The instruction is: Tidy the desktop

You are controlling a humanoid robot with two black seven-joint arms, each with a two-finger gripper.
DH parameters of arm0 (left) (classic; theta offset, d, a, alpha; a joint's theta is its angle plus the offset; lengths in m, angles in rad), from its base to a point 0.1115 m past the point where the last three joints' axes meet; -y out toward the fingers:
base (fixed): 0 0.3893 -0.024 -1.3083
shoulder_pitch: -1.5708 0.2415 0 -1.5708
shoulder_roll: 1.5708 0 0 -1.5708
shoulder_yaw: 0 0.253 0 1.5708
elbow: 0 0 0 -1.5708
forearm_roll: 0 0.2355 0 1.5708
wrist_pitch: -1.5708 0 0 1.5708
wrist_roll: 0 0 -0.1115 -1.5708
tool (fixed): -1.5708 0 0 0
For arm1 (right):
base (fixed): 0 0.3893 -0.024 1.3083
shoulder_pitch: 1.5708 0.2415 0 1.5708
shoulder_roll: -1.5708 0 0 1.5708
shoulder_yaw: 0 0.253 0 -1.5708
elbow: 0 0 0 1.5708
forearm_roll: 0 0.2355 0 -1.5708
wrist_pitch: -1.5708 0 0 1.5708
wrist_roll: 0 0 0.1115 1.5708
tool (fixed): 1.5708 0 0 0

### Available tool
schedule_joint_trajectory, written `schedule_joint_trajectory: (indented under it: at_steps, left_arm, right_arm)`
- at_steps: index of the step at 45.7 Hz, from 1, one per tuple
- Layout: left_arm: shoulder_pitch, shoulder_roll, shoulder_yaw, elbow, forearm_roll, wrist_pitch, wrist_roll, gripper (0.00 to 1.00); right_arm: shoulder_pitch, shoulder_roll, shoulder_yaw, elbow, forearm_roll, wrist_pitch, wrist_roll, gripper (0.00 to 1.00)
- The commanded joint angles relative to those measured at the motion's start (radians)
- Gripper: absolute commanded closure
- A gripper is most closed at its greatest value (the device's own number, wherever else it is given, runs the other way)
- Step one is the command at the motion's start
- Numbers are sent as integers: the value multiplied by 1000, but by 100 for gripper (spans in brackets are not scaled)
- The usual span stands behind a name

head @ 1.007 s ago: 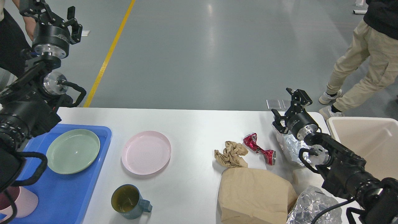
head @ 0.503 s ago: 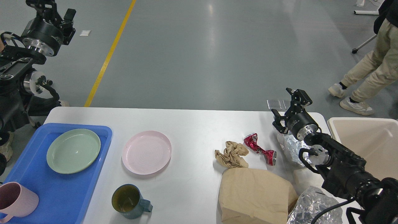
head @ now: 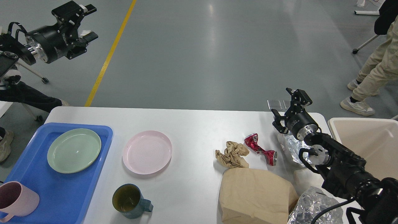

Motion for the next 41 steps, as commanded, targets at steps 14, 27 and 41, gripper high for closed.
schedule_joint_trajectory:
  at_steps: [14, 27, 41]
  left_arm:
    - [-37, 62, 138, 1, 12, -101, 0, 3]
    - [-158, 89, 360, -5, 14, -112, 0, 3]
    - [-481, 13, 816, -334, 17, -144, -2, 3]
  right_arm:
    - [0, 0, 0, 0, 0, 0, 0, 0]
    - [0, 0, 0, 0, 0, 0, 0, 0]
    - [0, 0, 0, 0, 0, 0, 0, 0]
